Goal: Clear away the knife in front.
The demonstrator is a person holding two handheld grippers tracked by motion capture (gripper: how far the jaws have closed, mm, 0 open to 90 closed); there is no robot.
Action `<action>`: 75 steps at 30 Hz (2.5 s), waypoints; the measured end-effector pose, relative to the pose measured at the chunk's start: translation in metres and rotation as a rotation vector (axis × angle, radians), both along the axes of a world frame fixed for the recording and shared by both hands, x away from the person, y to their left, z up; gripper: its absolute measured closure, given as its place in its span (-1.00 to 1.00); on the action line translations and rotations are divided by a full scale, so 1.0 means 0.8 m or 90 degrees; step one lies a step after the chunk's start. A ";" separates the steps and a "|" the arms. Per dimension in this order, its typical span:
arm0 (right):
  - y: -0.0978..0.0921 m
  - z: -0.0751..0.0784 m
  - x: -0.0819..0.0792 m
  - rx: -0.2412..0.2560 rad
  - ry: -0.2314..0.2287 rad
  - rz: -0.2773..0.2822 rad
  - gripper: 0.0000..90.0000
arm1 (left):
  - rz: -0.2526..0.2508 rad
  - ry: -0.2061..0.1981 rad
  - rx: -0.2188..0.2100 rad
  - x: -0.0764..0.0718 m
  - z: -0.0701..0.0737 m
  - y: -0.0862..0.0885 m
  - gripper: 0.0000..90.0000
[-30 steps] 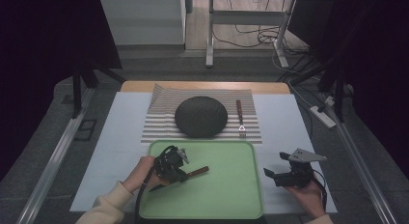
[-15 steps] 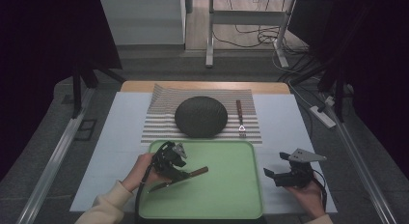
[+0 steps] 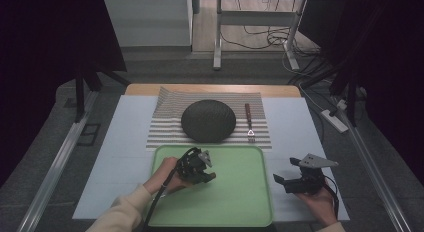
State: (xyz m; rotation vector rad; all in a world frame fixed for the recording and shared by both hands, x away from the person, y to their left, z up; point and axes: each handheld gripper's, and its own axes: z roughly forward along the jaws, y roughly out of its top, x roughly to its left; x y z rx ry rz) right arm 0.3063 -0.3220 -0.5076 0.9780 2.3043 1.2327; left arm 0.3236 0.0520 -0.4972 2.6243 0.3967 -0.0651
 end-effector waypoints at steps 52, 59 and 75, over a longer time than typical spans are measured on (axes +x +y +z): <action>-0.001 0.000 -0.001 -0.004 0.000 -0.003 -0.84 | 0.262 -0.009 -0.009 0.033 -0.023 0.127 0.97; 0.000 0.000 0.000 -0.006 0.002 -0.002 -0.84 | 0.295 -0.010 -0.008 0.015 -0.025 0.153 0.97; 0.001 -0.002 0.008 0.013 0.010 0.005 -0.83 | 0.346 -0.024 -0.033 -0.012 -0.022 0.178 0.97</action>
